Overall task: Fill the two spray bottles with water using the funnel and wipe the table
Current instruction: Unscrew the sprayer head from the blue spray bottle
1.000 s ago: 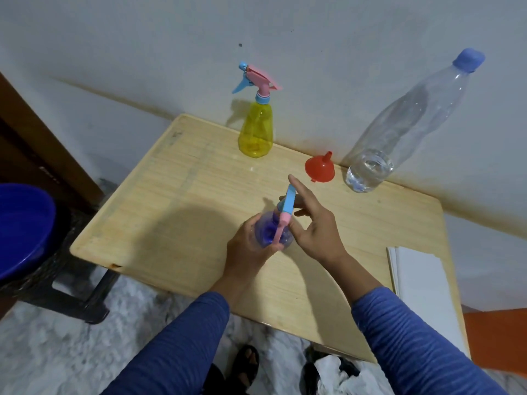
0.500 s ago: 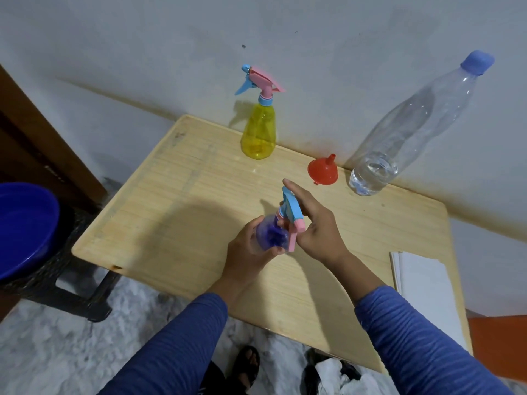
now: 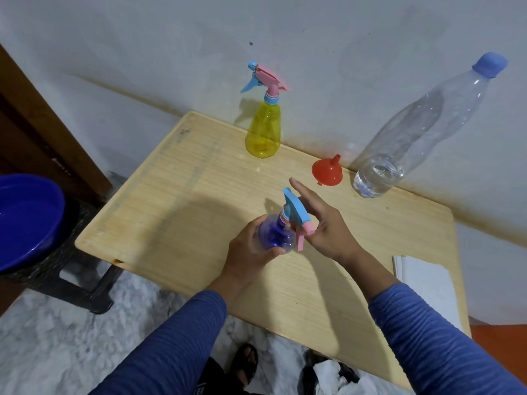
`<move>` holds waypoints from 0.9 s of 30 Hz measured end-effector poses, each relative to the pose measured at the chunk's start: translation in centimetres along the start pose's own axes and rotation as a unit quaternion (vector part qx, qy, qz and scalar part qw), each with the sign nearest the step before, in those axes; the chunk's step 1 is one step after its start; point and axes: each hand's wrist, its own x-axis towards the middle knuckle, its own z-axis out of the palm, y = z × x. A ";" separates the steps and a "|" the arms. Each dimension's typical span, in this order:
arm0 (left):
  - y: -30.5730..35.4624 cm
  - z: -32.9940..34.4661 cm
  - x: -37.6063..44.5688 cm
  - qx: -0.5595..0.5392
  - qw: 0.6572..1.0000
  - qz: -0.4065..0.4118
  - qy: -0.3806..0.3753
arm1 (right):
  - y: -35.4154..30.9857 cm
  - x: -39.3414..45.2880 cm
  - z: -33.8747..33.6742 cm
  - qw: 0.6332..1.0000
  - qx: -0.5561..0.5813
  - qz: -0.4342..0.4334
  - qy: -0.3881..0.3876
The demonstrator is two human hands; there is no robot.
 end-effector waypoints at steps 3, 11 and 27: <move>0.0 0.0 0.0 0.000 1.000 -0.003 -0.003 | 0.0 -0.1 -0.2 0.999 0.017 0.012 -0.026; 0.0 -0.1 0.0 0.015 1.000 -0.005 -0.003 | -1.0 0.9 -0.3 0.999 0.039 -0.014 0.012; 0.5 -0.2 -0.3 0.015 1.000 0.000 -0.008 | -7.4 9.2 -2.5 0.988 -0.039 -0.064 0.131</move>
